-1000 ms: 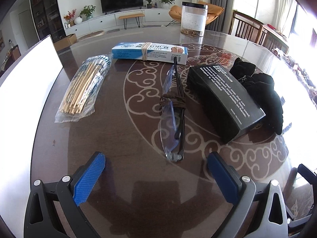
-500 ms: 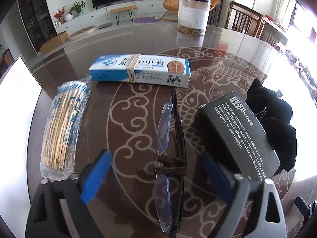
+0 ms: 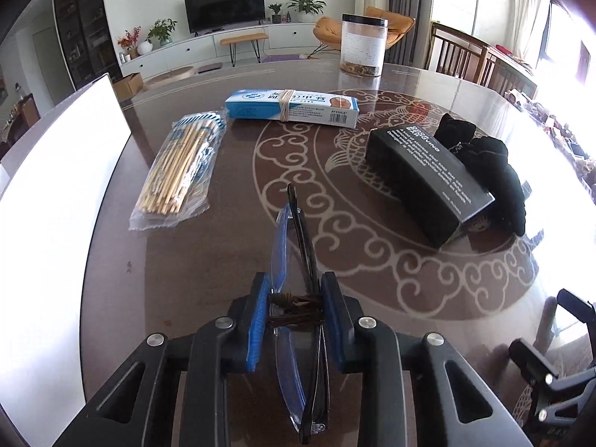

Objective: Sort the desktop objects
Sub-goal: 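Lower the left tool onto the eyeglasses and grasp them, then lower the right tool onto the black odor-removing bar box and grasp it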

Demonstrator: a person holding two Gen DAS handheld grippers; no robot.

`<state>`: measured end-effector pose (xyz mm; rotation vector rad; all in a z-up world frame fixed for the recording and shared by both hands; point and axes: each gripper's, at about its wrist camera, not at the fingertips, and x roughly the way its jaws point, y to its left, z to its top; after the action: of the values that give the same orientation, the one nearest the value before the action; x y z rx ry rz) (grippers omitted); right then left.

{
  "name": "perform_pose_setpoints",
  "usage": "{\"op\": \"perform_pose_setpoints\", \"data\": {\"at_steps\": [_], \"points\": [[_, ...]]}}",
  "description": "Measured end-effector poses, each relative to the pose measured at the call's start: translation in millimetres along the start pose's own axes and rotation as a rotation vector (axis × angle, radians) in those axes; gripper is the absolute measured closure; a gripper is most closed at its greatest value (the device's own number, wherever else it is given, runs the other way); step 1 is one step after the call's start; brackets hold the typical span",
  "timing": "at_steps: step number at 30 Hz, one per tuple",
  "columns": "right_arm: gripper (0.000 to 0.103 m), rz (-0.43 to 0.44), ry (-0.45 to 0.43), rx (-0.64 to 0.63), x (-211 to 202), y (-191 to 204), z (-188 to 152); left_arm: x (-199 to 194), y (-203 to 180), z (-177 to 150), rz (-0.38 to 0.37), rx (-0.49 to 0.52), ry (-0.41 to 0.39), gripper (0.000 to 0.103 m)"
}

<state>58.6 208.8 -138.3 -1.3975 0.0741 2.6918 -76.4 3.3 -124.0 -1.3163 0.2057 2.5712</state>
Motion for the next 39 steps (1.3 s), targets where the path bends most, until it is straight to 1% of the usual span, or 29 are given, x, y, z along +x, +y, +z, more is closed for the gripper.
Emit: {"op": "perform_pose_setpoints", "data": {"at_steps": [2, 4, 7, 10, 12, 13, 14, 17, 19, 20, 21, 26, 27, 28, 39], "points": [[0.0, 0.0, 0.0, 0.0, 0.3, -0.1, 0.6, -7.6, 9.7, -10.6, -0.001, -0.013, 0.002, 0.074], [0.0, 0.0, 0.0, 0.0, 0.3, 0.0, 0.2, -8.5, 13.0, -11.9, 0.0, -0.019, 0.003, 0.073], [0.0, 0.0, 0.0, 0.0, 0.4, 0.2, 0.1, -8.5, 12.9, -13.8, 0.0, -0.007, -0.016, 0.072], [0.0, 0.0, -0.001, 0.0, 0.5, 0.3, 0.1, -6.4, 10.2, -13.3, 0.018, -0.006, -0.033, 0.066], [0.0, 0.0, -0.001, 0.0, 0.6, 0.2, 0.3, -5.2, 14.9, -13.3, 0.035, -0.035, -0.037, 0.049], [0.0, 0.0, -0.001, 0.0, 0.5, 0.5, -0.4, -4.2, 18.4, -13.5, 0.037, -0.054, -0.038, 0.044], [0.0, 0.0, -0.001, 0.0, 0.5, 0.5, -0.4, -3.1, 20.6, -13.7, 0.035, -0.063, -0.039, 0.037], [0.0, 0.0, -0.001, 0.0, 0.6, 0.6, -0.5, -3.0, 17.8, -13.9, 0.039, -0.048, -0.035, 0.032], [0.0, 0.0, -0.001, 0.0, 0.7, 0.6, -0.6, -1.6, 18.3, -13.2, 0.032, -0.054, -0.029, 0.025], [0.0, 0.0, -0.001, 0.0, 0.9, 0.4, 0.1, -0.3, 17.9, -12.5, 0.03, -0.053, -0.023, 0.017], [0.0, 0.0, -0.001, 0.0, 0.8, 0.7, -0.5, 0.5, 16.0, -12.3, 0.032, -0.048, -0.018, 0.013], [0.0, 0.0, -0.001, 0.0, 1.0, 1.0, -0.5, 3.3, 16.6, -11.0, 0.042, -0.064, -0.009, 0.007], [0.0, 0.0, -0.001, 0.0, 1.1, 1.1, -0.4, 3.9, 16.4, -11.4, 0.039, -0.065, -0.006, 0.002], [0.0, 0.0, -0.001, 0.0, 1.2, 1.0, -0.1, 5.0, 15.2, -11.2, 0.039, -0.061, 0.0, 0.0], [0.0, 0.0, -0.002, 0.0, 1.4, 1.5, -0.7, 6.1, 15.0, -11.0, 0.042, -0.064, 0.002, 0.0]]}}
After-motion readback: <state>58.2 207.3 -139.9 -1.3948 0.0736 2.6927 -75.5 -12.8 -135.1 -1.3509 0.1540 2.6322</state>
